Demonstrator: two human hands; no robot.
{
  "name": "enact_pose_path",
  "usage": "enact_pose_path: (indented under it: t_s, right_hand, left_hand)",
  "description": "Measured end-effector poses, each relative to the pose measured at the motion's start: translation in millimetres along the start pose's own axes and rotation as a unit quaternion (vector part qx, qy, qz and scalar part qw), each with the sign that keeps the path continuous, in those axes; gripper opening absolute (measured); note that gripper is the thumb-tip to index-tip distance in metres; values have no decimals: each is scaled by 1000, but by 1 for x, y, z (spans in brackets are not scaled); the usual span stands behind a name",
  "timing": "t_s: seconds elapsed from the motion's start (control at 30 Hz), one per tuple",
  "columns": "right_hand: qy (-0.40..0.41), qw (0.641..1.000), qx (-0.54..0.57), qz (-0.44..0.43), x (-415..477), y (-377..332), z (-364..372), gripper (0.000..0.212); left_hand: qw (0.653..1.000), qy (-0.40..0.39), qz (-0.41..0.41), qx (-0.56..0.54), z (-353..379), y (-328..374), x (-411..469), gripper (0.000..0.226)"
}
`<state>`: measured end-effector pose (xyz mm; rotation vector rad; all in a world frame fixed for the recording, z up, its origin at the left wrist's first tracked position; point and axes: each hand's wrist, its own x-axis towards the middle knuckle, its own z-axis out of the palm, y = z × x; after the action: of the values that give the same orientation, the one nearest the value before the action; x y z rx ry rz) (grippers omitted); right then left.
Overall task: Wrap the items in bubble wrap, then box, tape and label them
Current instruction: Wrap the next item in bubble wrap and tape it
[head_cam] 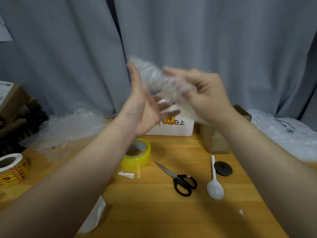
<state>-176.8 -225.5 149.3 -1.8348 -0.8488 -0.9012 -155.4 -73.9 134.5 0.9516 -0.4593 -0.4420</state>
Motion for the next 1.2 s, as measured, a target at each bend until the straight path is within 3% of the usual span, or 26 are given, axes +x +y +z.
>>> enact_pose_path:
  t_s: [0.07,0.17,0.27,0.37,0.47,0.53,0.6,0.7,0.73,0.8,0.87,0.97,1.07,1.13,1.2]
  right_hand:
    - [-65,978,-160,-114,-14,-6,6,44]
    - [-85,942,-290,-149,-52,-5,14,47]
    - [-188,941,-280,32,-102,-2,31,59]
    - [-266,897,-216,281,-143,3,49,74]
    - [-298,851,-255,349,-174,13,56,39]
    - [-317,833,-282,356,-186,21,57,35]
    - [-355,809,-317,345,-193,31,62,31]
    - [-392,781,-378,304,-194,47,66,31]
    - [-386,783,-387,297,-193,54,66,28]
    - [-357,791,-389,308,-190,68,64,23]
    - [-335,800,-371,331,-188,79,61,23]
    - [-295,844,-284,346,-186,82,52,26]
    - [-119,894,-258,346,-187,78,34,32]
    - [-19,867,-351,353,-189,78,16,32]
    - [-25,800,-418,430,-195,87,-1,37]
  left_hand:
    - [998,0,60,-22,6,9,-3,83]
    - [986,73,146,-31,-8,2,-11,20]
    - [986,136,96,-16,-47,-34,-32,11]
    - [963,259,-27,69,-85,-79,-55,20]
    - [932,317,-80,156,-94,-104,-71,23]
    - [908,327,-66,252,-101,-112,-76,26]
    - [843,333,-50,420,-111,-117,-77,44]
    - [689,386,20,613,-105,-115,-76,80]
    - [654,396,56,642,-96,-111,-77,86]
    - [602,367,134,697,-79,-107,-79,86]
    - [557,228,156,783,-70,-114,-75,66]
    - [539,-33,-2,842,-66,-140,-65,42]
    - [541,-79,-95,832,-74,-162,-63,48]
    - [528,-72,-101,840,-78,-170,-61,53]
    - [529,-70,-100,840,-74,-174,-60,54]
